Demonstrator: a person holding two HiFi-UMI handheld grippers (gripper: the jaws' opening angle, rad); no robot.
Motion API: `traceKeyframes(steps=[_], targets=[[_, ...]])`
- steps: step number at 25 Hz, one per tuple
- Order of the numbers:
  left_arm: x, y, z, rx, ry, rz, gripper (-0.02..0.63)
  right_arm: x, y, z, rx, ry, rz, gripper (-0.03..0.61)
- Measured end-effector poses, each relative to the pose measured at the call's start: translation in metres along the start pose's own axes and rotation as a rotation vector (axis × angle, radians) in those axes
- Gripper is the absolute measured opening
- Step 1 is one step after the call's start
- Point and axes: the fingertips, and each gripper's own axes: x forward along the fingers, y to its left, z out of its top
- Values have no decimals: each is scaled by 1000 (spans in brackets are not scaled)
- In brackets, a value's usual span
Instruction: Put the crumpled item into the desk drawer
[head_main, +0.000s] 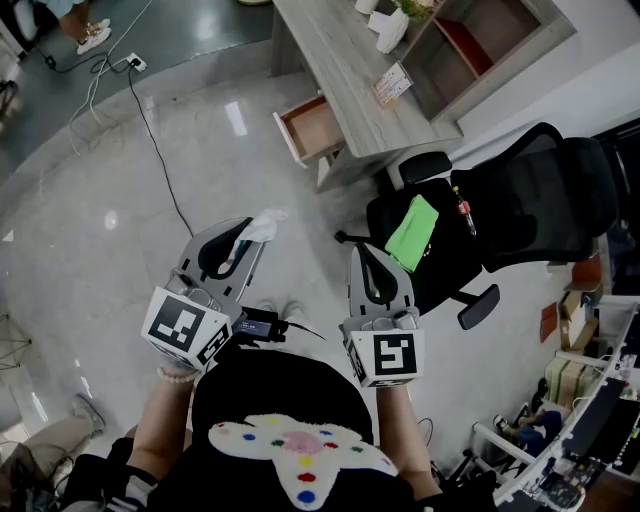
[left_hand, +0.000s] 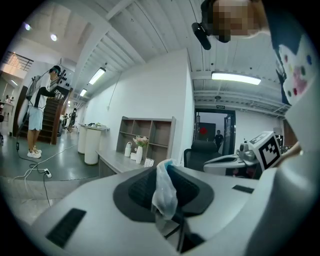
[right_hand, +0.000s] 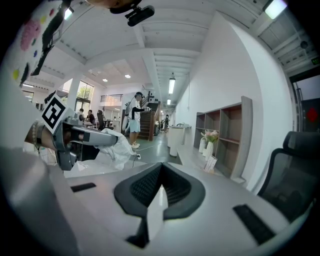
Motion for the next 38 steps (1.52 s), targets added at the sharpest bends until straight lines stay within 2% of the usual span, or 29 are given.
traceKeyframes(steps=[11, 25, 31, 38], targets=[[-11, 9, 3, 15, -15, -20, 75, -2, 10, 2, 24, -22, -40, 3], [-35, 20, 2, 27, -36, -28, 75, -4, 36, 8, 8, -52, -66, 5], [-26, 23, 2, 38, -37, -29, 75, 4, 27, 3, 5, -45, -73, 4], [-5, 41, 11, 38, -50, 12, 75, 32, 10, 14, -17, -54, -41, 3]])
